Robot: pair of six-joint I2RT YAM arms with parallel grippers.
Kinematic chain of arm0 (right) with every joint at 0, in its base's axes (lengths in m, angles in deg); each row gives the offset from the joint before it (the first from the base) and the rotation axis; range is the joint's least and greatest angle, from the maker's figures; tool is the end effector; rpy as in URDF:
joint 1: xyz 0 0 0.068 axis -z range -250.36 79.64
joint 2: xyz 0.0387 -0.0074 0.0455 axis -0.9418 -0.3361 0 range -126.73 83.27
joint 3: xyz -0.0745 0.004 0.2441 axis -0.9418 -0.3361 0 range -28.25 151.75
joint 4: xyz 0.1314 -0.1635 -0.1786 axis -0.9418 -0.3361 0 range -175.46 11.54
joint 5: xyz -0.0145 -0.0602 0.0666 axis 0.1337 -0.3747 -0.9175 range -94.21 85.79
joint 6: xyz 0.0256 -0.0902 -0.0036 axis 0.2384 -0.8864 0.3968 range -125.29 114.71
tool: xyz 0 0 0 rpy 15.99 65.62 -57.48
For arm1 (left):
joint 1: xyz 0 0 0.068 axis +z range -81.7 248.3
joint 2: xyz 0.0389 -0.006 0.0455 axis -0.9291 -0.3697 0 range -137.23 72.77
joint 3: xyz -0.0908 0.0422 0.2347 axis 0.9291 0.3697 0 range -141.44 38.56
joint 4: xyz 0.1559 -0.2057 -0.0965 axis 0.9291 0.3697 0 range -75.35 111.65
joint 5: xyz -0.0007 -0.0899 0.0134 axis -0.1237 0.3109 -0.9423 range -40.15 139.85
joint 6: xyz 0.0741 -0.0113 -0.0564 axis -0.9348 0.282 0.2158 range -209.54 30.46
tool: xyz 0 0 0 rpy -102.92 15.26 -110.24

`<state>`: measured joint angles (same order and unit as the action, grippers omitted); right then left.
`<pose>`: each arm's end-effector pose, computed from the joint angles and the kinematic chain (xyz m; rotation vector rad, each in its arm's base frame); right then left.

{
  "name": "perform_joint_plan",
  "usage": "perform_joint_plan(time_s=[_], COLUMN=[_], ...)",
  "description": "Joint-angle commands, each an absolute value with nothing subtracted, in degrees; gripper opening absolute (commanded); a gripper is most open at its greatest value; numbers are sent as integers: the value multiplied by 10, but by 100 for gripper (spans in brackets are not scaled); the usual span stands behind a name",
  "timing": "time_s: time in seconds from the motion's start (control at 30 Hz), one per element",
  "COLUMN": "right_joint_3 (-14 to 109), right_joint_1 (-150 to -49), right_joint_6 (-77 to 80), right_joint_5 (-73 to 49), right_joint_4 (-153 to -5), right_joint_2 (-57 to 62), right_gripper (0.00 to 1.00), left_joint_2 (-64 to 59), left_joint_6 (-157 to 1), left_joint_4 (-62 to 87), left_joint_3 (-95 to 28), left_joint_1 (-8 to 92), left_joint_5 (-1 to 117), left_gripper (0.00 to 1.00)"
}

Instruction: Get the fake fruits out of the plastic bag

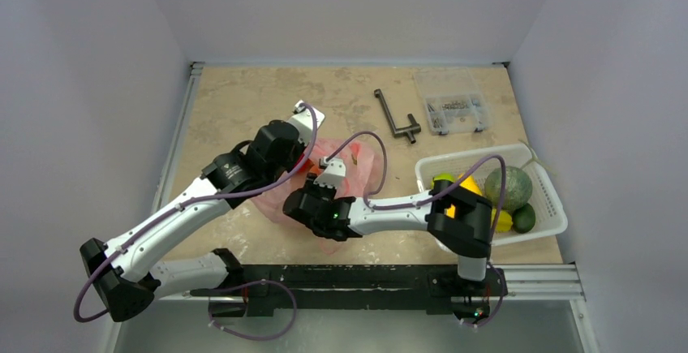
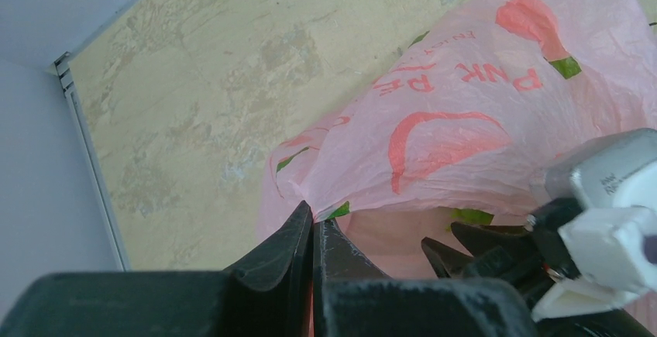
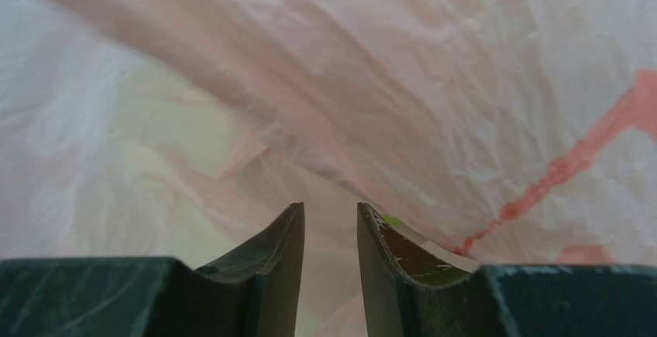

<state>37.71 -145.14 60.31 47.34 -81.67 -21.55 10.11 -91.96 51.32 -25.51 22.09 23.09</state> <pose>0.1733 0.3849 0.1498 0.2668 2.0197 0.5072 0.2266 -0.1813 0.3119 0.6280 2.0172 0.0577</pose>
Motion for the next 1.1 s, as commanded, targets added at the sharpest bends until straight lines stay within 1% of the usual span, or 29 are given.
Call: perform_joint_plan(time_s=[0.0, 0.07, 0.3, 0.5, 0.57, 0.6, 0.7, 0.77, 0.83, 0.9, 0.97, 1.07], right_joint_3=[453, 453, 324, 198, 176, 163, 119, 87, 73, 79, 92, 88], right_joint_1=[-1433, -1433, -1433, -1429, -1426, -1422, -1404, -1395, -1396, -1404, -1409, -1410], right_joint_6=[748, 784, 804, 749, 751, 742, 716, 711, 679, 638, 596, 542], right_joint_5=[544, 554, 545, 512, 501, 489, 430, 371, 355, 352, 354, 363], right_joint_4=[-994, -1069, -1113, -978, -953, -928, -838, -766, -720, -709, -724, -736], right_joint_2=[-249, -243, -152, -94, -92, -92, -96, -101, -100, -90, -66, -1], right_gripper=[29, 29, 29, 32, 36, 38, 41, 41, 41, 43, 49, 56], left_joint_2=[110, 108, 99, 91, 84, 78, 64, 59, 60, 62, 66, 68], left_joint_6=[-928, -929, -931, -932, -931, -931, -935, -941, -950, -960, -967, -968], left_joint_4=[483, 483, 483, 489, 491, 492, 498, 497, 491, 484, 481, 477], left_joint_3=[-252, -251, -256, -256, -256, -257, -256, -253, -243, -232, -226, -224], left_joint_1=[218, 218, 218, 218, 217, 215, 205, 193, 176, 159, 148, 143], left_joint_5=[222, 222, 228, 239, 244, 244, 242, 239, 238, 234, 239, 245], left_gripper=[0, 0, 0, 0, 0, 0, 0, 0, 0, 0, 0, 0])
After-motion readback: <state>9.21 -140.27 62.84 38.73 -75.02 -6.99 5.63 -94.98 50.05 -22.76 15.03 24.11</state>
